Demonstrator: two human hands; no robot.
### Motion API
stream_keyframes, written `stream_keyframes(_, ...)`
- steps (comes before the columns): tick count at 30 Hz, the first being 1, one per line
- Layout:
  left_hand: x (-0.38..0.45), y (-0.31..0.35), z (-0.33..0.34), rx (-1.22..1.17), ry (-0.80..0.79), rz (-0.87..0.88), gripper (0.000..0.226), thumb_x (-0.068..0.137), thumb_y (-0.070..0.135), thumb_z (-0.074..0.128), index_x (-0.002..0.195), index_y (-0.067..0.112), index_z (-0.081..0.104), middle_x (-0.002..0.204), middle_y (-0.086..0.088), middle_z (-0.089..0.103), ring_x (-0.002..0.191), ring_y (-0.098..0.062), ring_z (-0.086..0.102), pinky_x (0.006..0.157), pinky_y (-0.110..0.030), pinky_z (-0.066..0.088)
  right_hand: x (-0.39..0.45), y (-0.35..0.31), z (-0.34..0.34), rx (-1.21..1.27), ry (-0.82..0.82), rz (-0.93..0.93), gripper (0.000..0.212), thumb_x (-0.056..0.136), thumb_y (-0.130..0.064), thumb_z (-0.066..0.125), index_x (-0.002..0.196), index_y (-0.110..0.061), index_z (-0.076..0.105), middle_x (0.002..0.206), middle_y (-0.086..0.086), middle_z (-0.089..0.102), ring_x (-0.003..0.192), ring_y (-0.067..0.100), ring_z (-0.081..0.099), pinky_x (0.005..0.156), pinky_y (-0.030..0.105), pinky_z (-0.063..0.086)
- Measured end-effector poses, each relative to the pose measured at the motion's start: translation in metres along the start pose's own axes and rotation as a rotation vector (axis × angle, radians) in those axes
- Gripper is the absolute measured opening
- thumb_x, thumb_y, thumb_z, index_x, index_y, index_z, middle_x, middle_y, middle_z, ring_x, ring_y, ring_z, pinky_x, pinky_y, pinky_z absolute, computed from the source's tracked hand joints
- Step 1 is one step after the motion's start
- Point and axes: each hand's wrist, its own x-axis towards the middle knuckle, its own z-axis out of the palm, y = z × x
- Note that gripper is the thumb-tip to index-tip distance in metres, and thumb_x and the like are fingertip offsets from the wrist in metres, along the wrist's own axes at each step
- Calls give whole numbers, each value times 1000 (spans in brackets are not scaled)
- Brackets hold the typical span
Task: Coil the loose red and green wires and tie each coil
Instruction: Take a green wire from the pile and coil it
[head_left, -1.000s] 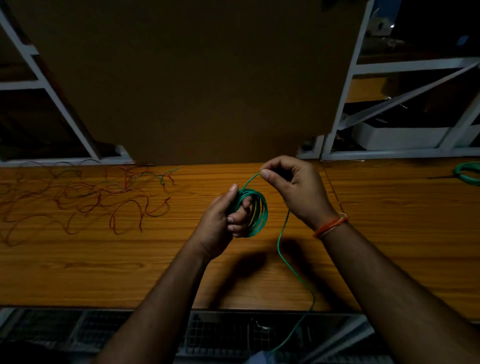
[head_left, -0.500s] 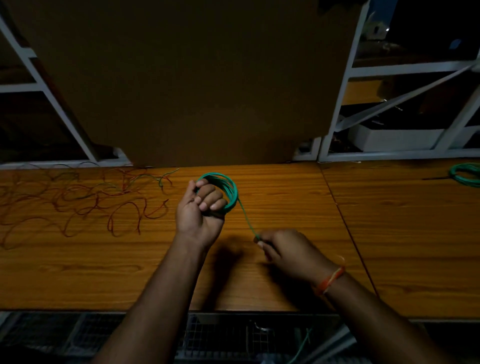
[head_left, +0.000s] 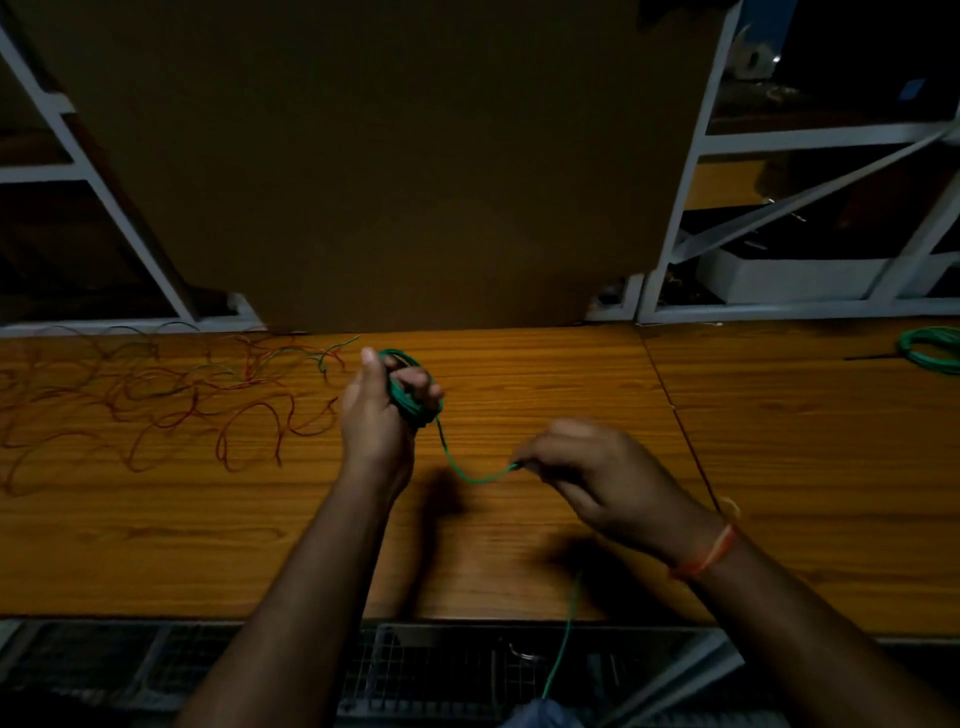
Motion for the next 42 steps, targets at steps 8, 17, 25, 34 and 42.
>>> stream_keyframes(8, -18, -12, 11, 441, -420, 61, 47, 112, 35, 30, 96, -3, 50, 57, -5, 53, 46, -19, 49, 48, -29, 43, 67, -24, -29, 22, 144, -103, 26, 92, -6, 64, 113, -19, 74, 86, -4, 61, 77, 7, 55, 65, 22, 44)
stream_keyframes(17, -12, 3, 13, 415, -491, 15, 37, 100, 47, 44, 88, 12, 48, 63, 2, 32, 52, -14, 25, 50, -28, 19, 114, -15, -54, 0, 116, 39, 13, 96, -18, 67, 106, -23, 75, 90, -15, 66, 83, -4, 62, 71, 14, 50)
stream_keyframes(25, -5, 13, 21, 214, -517, -55, 31, 108, 36, 38, 85, 19, 50, 59, 6, 31, 50, -13, 18, 48, -31, 13, 145, -6, -78, 40, 207, 112, 7, 93, -23, 71, 98, -22, 75, 91, -9, 71, 86, 3, 66, 79, 28, 59)
stream_keyframes(34, -9, 3, 7, -194, -472, -283, 35, 108, 38, 35, 83, 18, 50, 52, 10, 30, 39, -3, 25, 42, -21, 16, 76, 16, -3, 49, 121, 332, 15, 101, -26, 60, 106, -25, 74, 75, -14, 62, 72, -2, 57, 64, 22, 47)
stream_keyframes(42, 1, -2, 0, -432, -273, -277, 33, 109, 39, 34, 89, 20, 50, 56, 11, 36, 44, -2, 34, 46, -17, 34, 38, -2, 20, -140, -319, 401, 17, 102, -26, 56, 109, -20, 70, 93, -2, 72, 82, 15, 65, 78, 34, 54)
